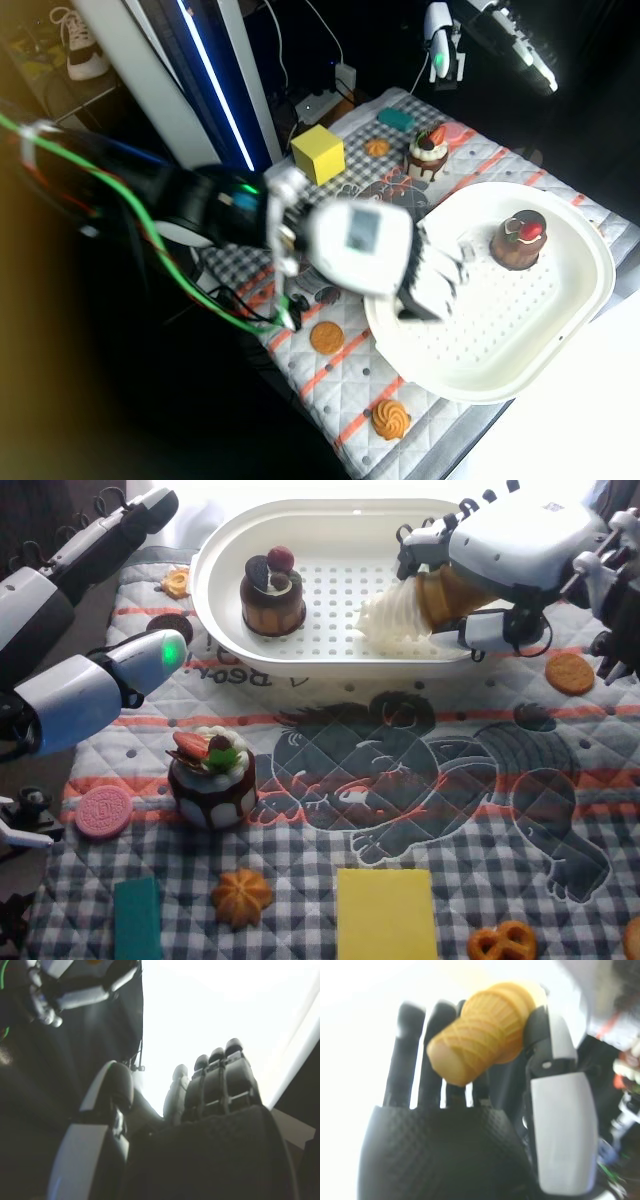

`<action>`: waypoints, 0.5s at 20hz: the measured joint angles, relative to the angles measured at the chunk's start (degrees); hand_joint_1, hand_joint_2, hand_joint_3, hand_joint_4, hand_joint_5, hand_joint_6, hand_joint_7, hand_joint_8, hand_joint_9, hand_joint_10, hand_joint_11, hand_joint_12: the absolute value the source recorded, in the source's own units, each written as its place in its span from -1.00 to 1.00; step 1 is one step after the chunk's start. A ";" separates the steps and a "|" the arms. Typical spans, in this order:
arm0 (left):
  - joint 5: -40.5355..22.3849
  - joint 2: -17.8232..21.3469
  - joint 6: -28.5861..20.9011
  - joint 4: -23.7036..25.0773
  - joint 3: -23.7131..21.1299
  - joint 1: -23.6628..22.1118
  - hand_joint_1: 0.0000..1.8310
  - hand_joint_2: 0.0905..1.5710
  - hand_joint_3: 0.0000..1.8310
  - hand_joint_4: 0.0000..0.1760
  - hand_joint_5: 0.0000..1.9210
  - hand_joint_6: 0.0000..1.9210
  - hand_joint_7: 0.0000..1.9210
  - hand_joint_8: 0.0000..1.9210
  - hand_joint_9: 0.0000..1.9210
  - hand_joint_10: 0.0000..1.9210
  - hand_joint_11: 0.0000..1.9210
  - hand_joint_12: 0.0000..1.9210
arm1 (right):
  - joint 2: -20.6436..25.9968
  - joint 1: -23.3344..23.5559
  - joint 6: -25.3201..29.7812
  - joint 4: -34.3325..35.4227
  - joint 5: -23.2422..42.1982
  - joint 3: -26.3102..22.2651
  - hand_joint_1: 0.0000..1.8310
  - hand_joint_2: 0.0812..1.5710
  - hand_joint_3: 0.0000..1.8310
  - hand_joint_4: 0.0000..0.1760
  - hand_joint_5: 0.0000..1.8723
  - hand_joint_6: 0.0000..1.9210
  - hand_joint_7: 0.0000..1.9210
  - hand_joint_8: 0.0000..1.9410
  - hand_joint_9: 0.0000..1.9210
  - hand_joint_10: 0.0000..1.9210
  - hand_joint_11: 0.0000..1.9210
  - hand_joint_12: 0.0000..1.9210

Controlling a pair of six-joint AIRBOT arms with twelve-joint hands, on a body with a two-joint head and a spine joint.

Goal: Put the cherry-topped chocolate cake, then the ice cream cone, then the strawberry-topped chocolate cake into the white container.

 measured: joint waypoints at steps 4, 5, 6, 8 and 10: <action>0.35 -0.07 0.00 0.39 0.26 -0.09 -0.33 0.73 -1.00 -0.42 -0.93 -1.00 -1.00 -1.00 -1.00 -1.00 -1.00 -1.00 | 0.31 0.35 -0.09 0.76 -0.26 -0.79 -0.44 0.58 -1.00 -0.99 -1.00 -0.99 -1.00 -0.99 -1.00 -0.98 -1.00 -0.36; 0.48 -0.07 -0.02 0.31 0.26 -0.17 -0.32 0.72 -1.00 -0.29 -0.93 -0.99 -1.00 -1.00 -1.00 -1.00 -1.00 -1.00 | 0.61 0.35 -0.09 0.81 0.48 -1.92 -0.44 0.57 -1.00 -1.00 -1.00 -1.00 -1.00 -1.00 -1.00 -1.00 -1.00 -0.50; 0.59 -0.07 -0.02 0.15 0.26 -0.17 -0.32 0.71 -1.00 -0.14 -0.92 -0.99 -1.00 -1.00 -1.00 -1.00 -1.00 -1.00 | 0.96 0.35 -0.11 0.76 0.98 -3.26 -0.41 0.56 -1.00 -1.00 -1.00 -1.00 -1.00 -1.00 -1.00 -1.00 -1.00 -0.61; 0.81 -0.04 -0.02 0.24 0.20 0.02 -0.37 0.70 -1.00 0.12 -0.92 -0.99 -1.00 -1.00 -1.00 -1.00 -1.00 -1.00 | 3.19 0.33 -0.09 0.04 1.70 -6.99 -0.49 0.57 -1.00 -1.00 -1.00 -1.00 -1.00 -1.00 -1.00 -1.00 -1.00 -0.54; 1.01 0.42 -0.02 -0.48 -0.55 0.48 -0.33 0.71 -1.00 -0.07 -0.93 -1.00 -1.00 -1.00 -1.00 -1.00 -1.00 -1.00 | 8.13 -0.20 -0.09 -1.20 4.55 -11.78 -0.44 0.54 -1.00 -1.00 -1.00 -1.00 -1.00 -1.00 -0.92 -0.94 -1.00 0.47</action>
